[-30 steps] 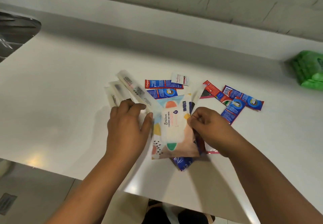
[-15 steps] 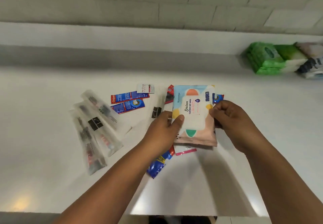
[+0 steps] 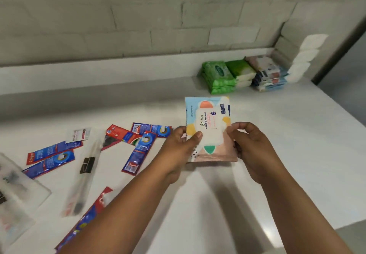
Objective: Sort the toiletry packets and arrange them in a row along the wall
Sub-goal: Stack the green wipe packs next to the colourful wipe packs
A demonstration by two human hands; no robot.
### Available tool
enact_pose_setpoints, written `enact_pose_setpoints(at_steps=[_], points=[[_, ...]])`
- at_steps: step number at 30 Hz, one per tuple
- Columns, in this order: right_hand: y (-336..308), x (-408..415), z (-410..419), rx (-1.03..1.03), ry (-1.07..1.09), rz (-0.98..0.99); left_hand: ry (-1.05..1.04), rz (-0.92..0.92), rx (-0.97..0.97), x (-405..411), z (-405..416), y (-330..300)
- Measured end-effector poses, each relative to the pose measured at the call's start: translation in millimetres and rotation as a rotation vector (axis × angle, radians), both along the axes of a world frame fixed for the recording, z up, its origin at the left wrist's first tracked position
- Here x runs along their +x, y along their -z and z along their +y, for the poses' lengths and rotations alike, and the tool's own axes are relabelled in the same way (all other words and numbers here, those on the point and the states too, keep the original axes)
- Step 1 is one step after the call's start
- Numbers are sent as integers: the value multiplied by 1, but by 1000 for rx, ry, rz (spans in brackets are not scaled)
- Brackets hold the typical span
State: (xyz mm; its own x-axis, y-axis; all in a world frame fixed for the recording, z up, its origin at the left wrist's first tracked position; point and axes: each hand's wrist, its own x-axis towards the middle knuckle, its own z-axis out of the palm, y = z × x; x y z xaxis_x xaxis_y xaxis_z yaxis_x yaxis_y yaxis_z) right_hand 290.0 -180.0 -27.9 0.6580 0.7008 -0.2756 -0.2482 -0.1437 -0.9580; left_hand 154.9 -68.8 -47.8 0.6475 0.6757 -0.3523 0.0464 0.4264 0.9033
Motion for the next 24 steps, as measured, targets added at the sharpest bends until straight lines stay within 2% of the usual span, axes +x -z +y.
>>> enact_pose_setpoints(at_steps=[7, 14, 24], points=[[7, 85, -37, -56, -8, -18, -31, 35, -19, 104, -32, 1], [14, 157, -50, 11, -1, 117, 102, -60, -71, 168, -49, 3], [14, 246, -16, 159, 123, 295, 37, -123, -27, 269, -19, -3]])
